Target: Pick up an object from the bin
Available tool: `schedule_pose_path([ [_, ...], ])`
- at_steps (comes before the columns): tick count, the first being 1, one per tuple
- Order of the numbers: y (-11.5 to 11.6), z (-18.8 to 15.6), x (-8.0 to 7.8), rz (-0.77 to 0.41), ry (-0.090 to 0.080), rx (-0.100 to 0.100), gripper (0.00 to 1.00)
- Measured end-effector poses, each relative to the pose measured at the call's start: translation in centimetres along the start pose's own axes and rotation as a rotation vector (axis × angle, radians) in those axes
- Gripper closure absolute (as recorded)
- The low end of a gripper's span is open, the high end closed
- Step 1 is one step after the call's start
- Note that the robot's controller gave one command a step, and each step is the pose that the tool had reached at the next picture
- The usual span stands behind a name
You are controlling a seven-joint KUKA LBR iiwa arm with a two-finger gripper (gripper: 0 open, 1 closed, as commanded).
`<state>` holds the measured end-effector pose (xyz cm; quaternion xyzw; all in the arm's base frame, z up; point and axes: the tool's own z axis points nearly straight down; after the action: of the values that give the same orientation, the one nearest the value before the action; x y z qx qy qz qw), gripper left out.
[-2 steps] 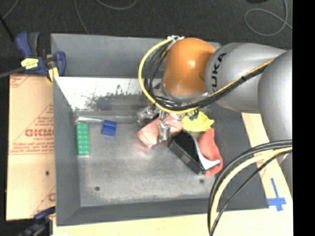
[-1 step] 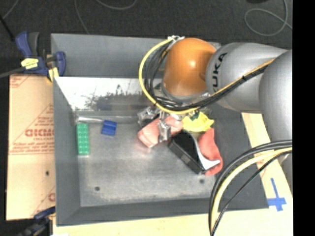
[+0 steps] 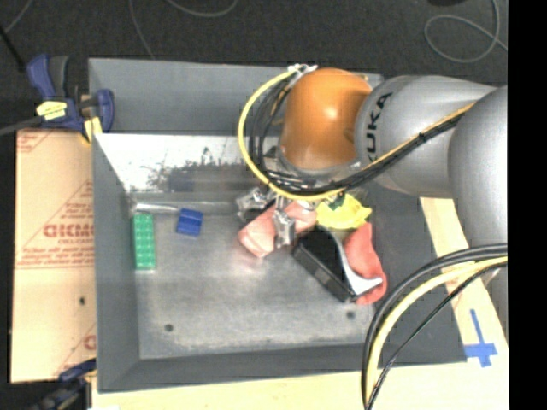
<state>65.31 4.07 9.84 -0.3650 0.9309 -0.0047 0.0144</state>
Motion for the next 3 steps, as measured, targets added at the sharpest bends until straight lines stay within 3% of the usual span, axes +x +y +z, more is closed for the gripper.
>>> schedule_pose_path([
  [1,0.4,0.0,-0.3,-0.013,0.0,0.0,1.0],
  [2,0.8,-3.2,-0.7,-0.11,0.001,-0.002,1.0],
  [3,0.9,-6.1,-1.0,-0.125,-0.001,-0.001,1.0],
])
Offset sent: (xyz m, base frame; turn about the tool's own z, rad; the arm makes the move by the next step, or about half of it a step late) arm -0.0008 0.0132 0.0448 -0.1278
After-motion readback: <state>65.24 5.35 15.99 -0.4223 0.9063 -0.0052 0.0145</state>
